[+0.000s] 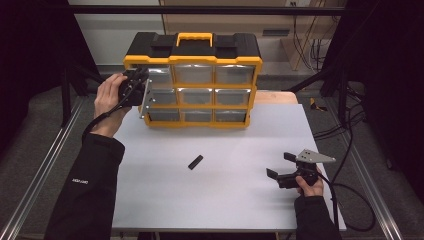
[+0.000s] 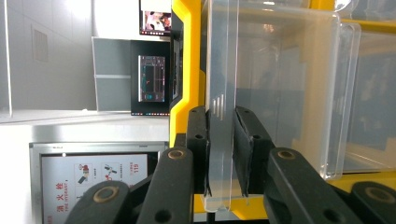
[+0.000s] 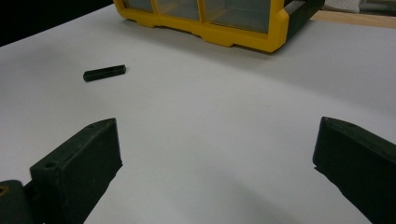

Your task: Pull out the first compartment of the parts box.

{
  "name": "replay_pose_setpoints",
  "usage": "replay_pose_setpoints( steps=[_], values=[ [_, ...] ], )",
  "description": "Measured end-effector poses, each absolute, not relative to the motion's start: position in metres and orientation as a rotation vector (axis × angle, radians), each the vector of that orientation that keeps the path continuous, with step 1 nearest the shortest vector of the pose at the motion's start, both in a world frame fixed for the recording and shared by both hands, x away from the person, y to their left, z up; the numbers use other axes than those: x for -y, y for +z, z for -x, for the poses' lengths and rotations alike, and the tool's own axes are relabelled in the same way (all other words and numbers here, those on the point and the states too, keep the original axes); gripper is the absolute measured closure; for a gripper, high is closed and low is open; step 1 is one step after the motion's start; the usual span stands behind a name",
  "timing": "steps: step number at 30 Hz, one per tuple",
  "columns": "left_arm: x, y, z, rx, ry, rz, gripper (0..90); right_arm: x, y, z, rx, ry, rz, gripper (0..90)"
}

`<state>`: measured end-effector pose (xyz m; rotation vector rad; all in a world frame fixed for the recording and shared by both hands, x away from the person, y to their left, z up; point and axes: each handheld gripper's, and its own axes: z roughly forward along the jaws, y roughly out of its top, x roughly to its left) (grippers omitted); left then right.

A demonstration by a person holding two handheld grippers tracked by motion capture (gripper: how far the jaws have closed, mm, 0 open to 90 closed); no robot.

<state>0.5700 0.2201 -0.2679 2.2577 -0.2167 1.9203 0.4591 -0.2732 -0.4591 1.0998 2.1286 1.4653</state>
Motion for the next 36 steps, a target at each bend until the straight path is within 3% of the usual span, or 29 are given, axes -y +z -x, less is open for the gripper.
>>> replay_pose_setpoints(
  steps=[36],
  values=[
    [-0.221, -0.27, -0.554, 0.232, 1.952, -2.261, 77.1, 0.273, -0.459, -0.459, -2.13, 1.464, -1.101, 1.1]
  ],
)
